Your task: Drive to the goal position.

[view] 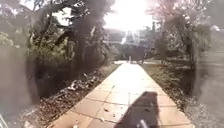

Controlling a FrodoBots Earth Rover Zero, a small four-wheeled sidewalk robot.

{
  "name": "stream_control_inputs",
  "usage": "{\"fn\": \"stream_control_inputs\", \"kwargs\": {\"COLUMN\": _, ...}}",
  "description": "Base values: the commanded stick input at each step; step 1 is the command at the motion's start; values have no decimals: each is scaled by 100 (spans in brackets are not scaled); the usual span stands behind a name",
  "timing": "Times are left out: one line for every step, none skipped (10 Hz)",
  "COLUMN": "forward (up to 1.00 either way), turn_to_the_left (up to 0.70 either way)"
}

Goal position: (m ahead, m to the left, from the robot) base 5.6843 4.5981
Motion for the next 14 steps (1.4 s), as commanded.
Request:
{"fn": "stream_control_inputs", "kwargs": {"forward": 0, "turn_to_the_left": 0}}
{"fn": "stream_control_inputs", "kwargs": {"forward": 0, "turn_to_the_left": 0}}
{"fn": "stream_control_inputs", "kwargs": {"forward": 0, "turn_to_the_left": 0}}
{"fn": "stream_control_inputs", "kwargs": {"forward": 50, "turn_to_the_left": 0}}
{"fn": "stream_control_inputs", "kwargs": {"forward": 50, "turn_to_the_left": 0}}
{"fn": "stream_control_inputs", "kwargs": {"forward": 50, "turn_to_the_left": 0}}
{"fn": "stream_control_inputs", "kwargs": {"forward": 50, "turn_to_the_left": 0}}
{"fn": "stream_control_inputs", "kwargs": {"forward": 50, "turn_to_the_left": 0}}
{"fn": "stream_control_inputs", "kwargs": {"forward": 50, "turn_to_the_left": 0}}
{"fn": "stream_control_inputs", "kwargs": {"forward": 50, "turn_to_the_left": 0}}
{"fn": "stream_control_inputs", "kwargs": {"forward": 50, "turn_to_the_left": 0}}
{"fn": "stream_control_inputs", "kwargs": {"forward": 50, "turn_to_the_left": 0}}
{"fn": "stream_control_inputs", "kwargs": {"forward": 50, "turn_to_the_left": 0}}
{"fn": "stream_control_inputs", "kwargs": {"forward": 50, "turn_to_the_left": 0}}
